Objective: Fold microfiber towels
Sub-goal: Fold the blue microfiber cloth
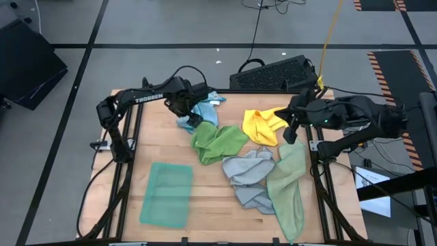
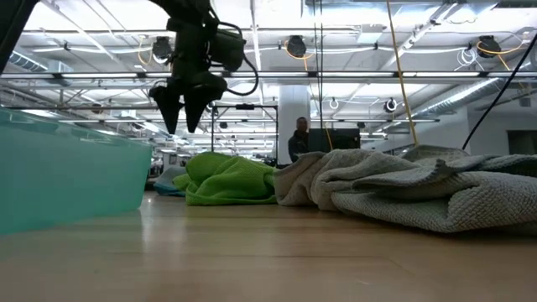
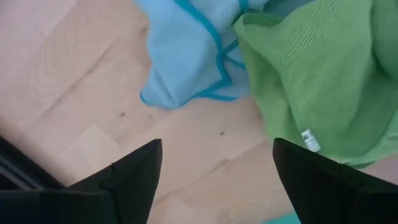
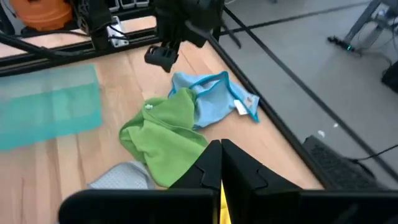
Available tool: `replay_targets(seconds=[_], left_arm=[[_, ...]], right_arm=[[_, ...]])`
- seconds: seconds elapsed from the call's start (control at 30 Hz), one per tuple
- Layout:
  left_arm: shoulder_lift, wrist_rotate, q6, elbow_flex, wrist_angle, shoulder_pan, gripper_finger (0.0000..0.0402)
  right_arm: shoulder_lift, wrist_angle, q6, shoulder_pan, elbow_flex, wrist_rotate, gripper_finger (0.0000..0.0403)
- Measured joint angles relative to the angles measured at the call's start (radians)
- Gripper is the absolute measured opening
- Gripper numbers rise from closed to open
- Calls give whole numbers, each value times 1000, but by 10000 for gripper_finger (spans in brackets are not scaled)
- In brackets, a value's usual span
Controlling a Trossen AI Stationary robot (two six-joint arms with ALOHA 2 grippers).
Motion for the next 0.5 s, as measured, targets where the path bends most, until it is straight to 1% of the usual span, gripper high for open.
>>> replay_targets(seconds=[0.1,0.2,0.27,0.37,0.5], left_arm=[[0,0,51,0,-7,17,310],[0,7,73,0,-11,20,310],[0,12,53,0,-11,19,310],[0,17,10,0,-11,11,310],[0,20,-1,0,1,-10,310]], right_arm=[[-4,63,-11,0,-62,1,0],[-3,166,-99,-17,-115,-1,0],[-3,229,-143,-26,-136,-15,0],[-4,303,-157,-42,-148,-51,0],[-4,308,-136,-53,-154,-51,0]])
